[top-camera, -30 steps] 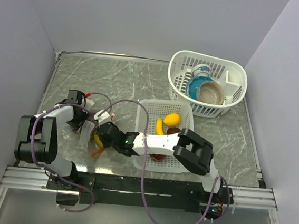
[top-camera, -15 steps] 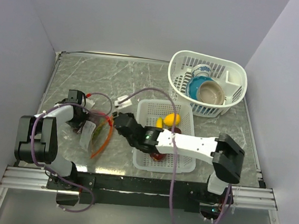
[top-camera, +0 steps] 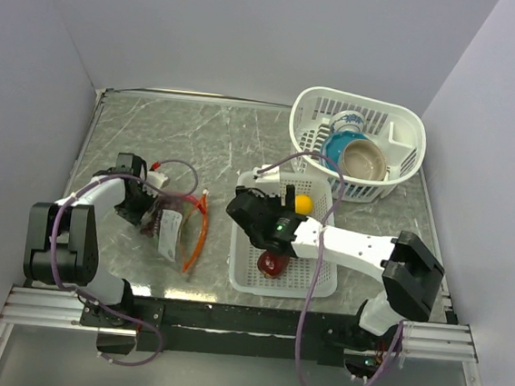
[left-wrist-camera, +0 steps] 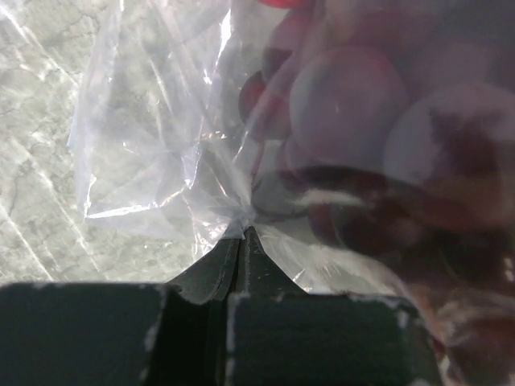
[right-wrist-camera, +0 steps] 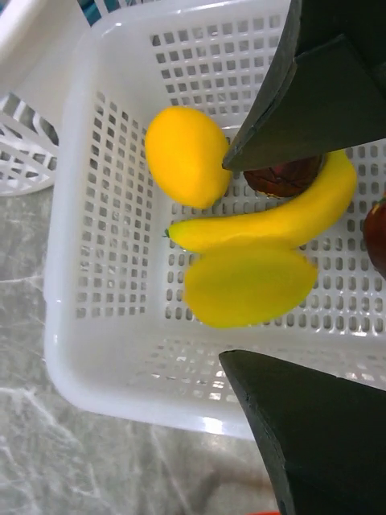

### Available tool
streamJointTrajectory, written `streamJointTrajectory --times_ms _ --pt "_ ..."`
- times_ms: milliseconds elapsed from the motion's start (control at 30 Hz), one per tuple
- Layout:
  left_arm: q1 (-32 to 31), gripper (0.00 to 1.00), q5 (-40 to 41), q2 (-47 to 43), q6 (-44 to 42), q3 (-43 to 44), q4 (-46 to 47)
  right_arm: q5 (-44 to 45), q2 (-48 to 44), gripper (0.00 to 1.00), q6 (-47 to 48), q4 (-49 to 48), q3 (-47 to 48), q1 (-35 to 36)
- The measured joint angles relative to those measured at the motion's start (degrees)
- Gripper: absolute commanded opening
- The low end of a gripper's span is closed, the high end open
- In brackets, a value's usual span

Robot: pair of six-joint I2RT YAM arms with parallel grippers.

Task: Open the zip-top bag and remove the fake food

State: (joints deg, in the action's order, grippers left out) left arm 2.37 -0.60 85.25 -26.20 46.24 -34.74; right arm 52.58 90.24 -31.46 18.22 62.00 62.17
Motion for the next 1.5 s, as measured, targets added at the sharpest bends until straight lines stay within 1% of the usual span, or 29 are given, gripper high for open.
streamJointTrajectory --times_ms 67,133,200,300,367,500,600,767,900,1100,1167,1333,1500 --pt "0.0 0.01 0.3 0.5 0.0 -0.4 0.8 1.6 -0.2 1.00 0.0 -0.5 0.2 1.1" --pt "-0.1 0.01 0.8 0.8 -0.1 -0.7 1.5 2.1 -0.4 0.99 2.0 -2.6 0.2 3.2" --pt "-0.3 0.01 1.9 0.9 -0.1 -0.9 2.2 2.0 -0.6 0.95 5.8 -7.0 0.2 6.5" --pt "-0.4 0.01 3.7 1.5 -0.1 -0.9 3.7 1.1 0.3 0.88 10.1 -11.0 1.9 10.6" --pt "-0.3 0.01 4.9 2.4 -0.1 -0.6 4.7 0.1 2.9 0.83 12.3 -13.2 5.0 12.4" --pt "0.4 0.01 7.0 4.5 -0.6 0.7 6.4 -3.6 10.7 0.79 13.8 -16.3 10.9 13.4" --pt "1.0 0.01 8.2 5.8 -0.8 1.7 7.6 -7.4 17.2 0.77 13.7 -17.9 13.4 13.4" --pt "1.2 0.01 8.9 6.0 -1.1 2.1 8.0 -11.9 26.3 0.77 13.2 -17.5 18.7 13.4" --pt "1.2 0.01 8.8 5.9 -1.1 2.2 7.9 -14.5 30.0 0.78 12.9 -17.3 22.2 12.9" --pt "1.3 0.01 8.5 5.7 -1.2 2.2 7.9 -17.2 34.6 0.86 12.9 -16.9 28.4 11.3" --pt "1.4 0.01 8.4 5.7 -1.1 2.2 7.8 -16.3 36.2 0.87 13.0 -16.3 30.7 10.9" --pt "1.6 0.01 8.0 5.3 -1.2 2.0 8.0 -14.2 36.9 0.86 13.6 -15.6 31.6 9.8" --pt "1.6 0.01 7.9 5.2 -1.7 1.7 8.2 -14.2 36.0 0.86 14.7 -15.9 29.8 5.7"
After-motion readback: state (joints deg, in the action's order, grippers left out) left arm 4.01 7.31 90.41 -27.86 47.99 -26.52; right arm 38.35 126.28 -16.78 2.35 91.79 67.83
